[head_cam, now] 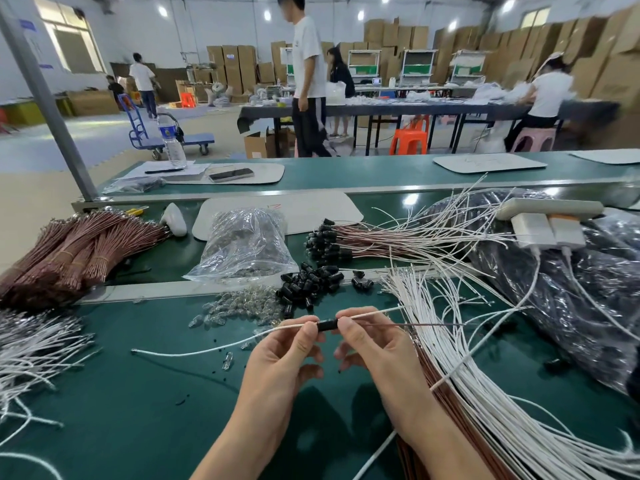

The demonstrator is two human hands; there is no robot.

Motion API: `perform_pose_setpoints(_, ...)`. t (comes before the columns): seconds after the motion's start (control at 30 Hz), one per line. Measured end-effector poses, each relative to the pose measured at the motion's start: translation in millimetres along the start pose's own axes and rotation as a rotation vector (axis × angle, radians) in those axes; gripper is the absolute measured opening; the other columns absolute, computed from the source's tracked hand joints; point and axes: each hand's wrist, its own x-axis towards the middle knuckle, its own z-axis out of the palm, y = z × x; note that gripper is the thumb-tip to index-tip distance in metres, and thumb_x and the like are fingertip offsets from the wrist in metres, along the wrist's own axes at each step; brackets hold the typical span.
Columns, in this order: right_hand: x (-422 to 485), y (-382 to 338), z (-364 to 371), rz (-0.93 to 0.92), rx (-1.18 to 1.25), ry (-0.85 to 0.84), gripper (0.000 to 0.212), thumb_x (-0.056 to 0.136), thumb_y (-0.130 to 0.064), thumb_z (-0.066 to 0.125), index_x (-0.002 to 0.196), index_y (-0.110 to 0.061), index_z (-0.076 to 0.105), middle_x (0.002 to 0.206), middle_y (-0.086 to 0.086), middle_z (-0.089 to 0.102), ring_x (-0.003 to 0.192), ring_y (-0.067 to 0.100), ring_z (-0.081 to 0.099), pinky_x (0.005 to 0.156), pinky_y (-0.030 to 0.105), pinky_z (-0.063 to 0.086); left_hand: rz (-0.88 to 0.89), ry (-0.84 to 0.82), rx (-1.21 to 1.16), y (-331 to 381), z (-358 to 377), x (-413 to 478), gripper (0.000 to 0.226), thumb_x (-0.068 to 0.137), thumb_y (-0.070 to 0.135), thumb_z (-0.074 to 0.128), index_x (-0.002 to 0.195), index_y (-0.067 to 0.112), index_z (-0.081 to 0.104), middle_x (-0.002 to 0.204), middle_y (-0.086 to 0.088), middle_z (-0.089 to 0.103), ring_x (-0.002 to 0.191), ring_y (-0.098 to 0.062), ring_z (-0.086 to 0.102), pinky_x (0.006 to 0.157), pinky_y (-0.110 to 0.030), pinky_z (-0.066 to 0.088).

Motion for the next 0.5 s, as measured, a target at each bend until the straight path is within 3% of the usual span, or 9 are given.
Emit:
perform_pose_setpoints(0.17, 0.5, 0.2, 0.1, 0.013, 0.013, 0.002, 0.015, 0.086, -0.031, 0.075, 0.095, -0.020, 0.077, 0.089, 0.006, 0.075, 0.070, 0.018, 0.068, 0.062, 0.029, 0.057, -0.028, 0.047, -0.078, 0.5, -0.9, 1.5, 0.020, 0.069, 0.031, 0.076, 0.080, 0.015, 0.081, 0.086, -0.008, 0.075, 0.067, -0.014, 0.070, 0.053, -0.024, 0.055)
perform_pose_setpoints(0.3, 0.9, -0.8, 0.1, 0.019, 0.050, 0.006, 0.009, 0.088, -0.025, 0.074, 0.093, -0.019, 0.077, 0.087, 0.005, 0.074, 0.070, 0.018, 0.067, 0.062, 0.029, 0.056, -0.039, 0.066, -0.150, 2.6, -2.6, 3.4, 0.028, 0.073, 0.027, 0.073, 0.091, 0.005, 0.072, 0.088, -0.009, 0.075, 0.061, -0.014, 0.068, 0.051, -0.023, 0.056)
perform_pose_setpoints(0.5, 0.3, 0.0, -0.1, 0.011, 0.018, -0.005, 0.004, 0.091, -0.022, 0.074, 0.092, -0.024, 0.076, 0.085, 0.003, 0.074, 0.070, 0.016, 0.068, 0.062, 0.028, 0.056, -0.037, 0.081, -0.157, 3.0, -2.7, 2.2, 0.018, 0.074, 0.026, 0.073, 0.084, 0.012, 0.076, 0.090, -0.010, 0.076, 0.063, -0.015, 0.070, 0.051, -0.024, 0.057)
